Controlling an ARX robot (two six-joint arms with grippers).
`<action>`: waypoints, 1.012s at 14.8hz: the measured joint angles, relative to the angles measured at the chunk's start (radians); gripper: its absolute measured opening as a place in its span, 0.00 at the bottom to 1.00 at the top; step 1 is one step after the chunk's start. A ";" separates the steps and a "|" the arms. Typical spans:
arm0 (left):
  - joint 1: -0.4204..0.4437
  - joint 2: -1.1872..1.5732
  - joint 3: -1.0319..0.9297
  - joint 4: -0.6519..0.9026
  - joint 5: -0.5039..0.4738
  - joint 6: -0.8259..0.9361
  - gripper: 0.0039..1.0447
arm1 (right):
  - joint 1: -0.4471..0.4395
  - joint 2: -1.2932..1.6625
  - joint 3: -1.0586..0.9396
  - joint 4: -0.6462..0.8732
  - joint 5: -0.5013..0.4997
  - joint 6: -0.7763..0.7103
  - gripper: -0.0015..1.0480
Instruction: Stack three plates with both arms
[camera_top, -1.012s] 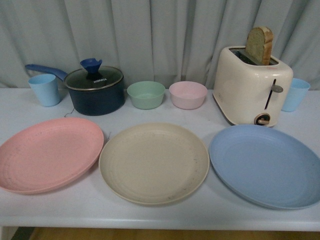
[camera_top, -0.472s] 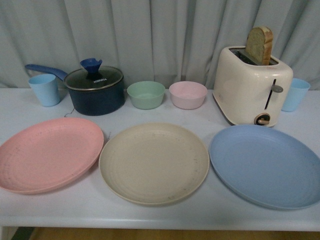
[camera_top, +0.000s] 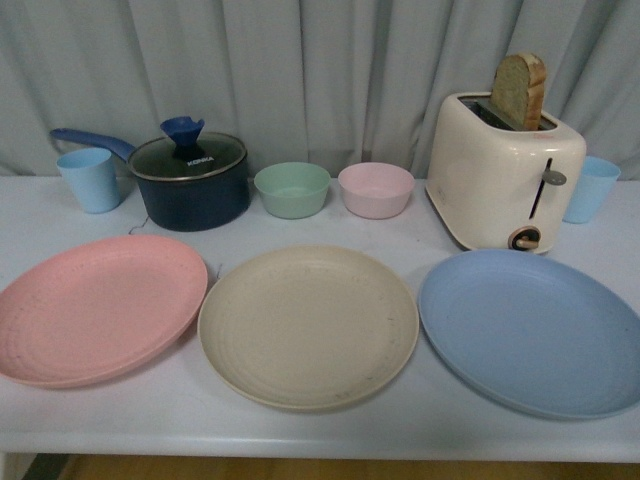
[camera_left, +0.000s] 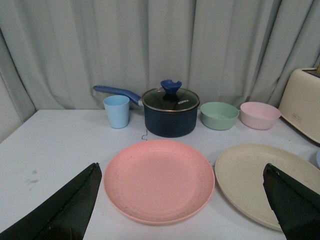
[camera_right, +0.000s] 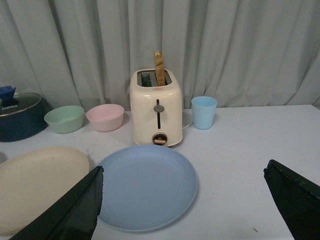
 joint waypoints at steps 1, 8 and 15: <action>0.000 0.000 0.000 0.000 0.000 0.000 0.94 | 0.000 0.000 0.000 0.000 0.000 0.000 0.94; 0.044 0.478 0.208 -0.282 0.050 0.060 0.94 | 0.000 0.000 0.000 -0.001 0.000 -0.002 0.94; 0.188 1.293 0.573 -0.059 0.168 0.271 0.94 | 0.000 0.000 0.000 0.000 0.000 -0.002 0.94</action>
